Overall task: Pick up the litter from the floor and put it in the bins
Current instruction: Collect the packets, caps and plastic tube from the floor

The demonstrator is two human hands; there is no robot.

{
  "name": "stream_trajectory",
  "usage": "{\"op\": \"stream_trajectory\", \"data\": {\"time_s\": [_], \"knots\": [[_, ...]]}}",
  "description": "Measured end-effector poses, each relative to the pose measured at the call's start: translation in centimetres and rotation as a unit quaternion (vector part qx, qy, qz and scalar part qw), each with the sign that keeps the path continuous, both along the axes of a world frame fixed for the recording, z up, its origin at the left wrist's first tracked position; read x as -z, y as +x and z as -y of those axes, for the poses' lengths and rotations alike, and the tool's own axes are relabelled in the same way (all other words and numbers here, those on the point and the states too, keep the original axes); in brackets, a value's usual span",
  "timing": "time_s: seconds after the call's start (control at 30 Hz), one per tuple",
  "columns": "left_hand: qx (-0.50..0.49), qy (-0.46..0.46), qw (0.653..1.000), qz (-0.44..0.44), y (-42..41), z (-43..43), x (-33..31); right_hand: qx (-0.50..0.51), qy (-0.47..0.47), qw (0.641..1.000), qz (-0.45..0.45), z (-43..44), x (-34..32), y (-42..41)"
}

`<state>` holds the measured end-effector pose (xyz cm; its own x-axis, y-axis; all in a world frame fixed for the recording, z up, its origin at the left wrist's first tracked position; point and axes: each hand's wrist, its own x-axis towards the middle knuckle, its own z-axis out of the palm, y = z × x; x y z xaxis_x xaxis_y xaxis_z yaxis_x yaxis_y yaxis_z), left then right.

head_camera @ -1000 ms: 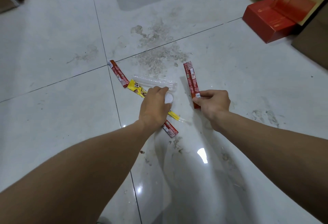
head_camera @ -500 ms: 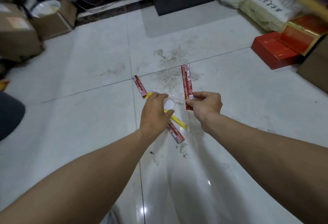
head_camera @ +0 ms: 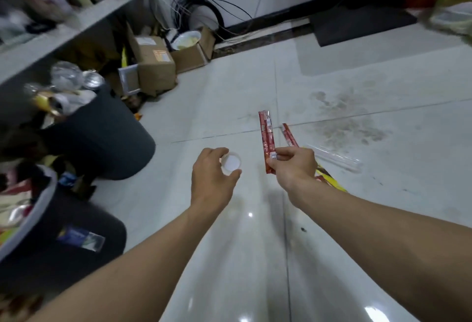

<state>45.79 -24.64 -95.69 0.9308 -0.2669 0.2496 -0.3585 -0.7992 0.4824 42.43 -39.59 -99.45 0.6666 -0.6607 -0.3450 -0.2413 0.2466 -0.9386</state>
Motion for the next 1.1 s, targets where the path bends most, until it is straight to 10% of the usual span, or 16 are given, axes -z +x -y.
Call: {"op": "stream_trajectory", "data": {"time_s": [0.6, 1.1], "knots": [[-0.066, -0.061, 0.989, 0.116, 2.1, -17.6, -10.2, -0.173, -0.036, 0.979, 0.106, -18.9, -10.8, 3.8], [-0.189, 0.066, 0.974, 0.103, 1.7, -37.1, -12.8, -0.270, 0.006, 0.952, 0.143, -34.4, -12.5, 6.7]]}}
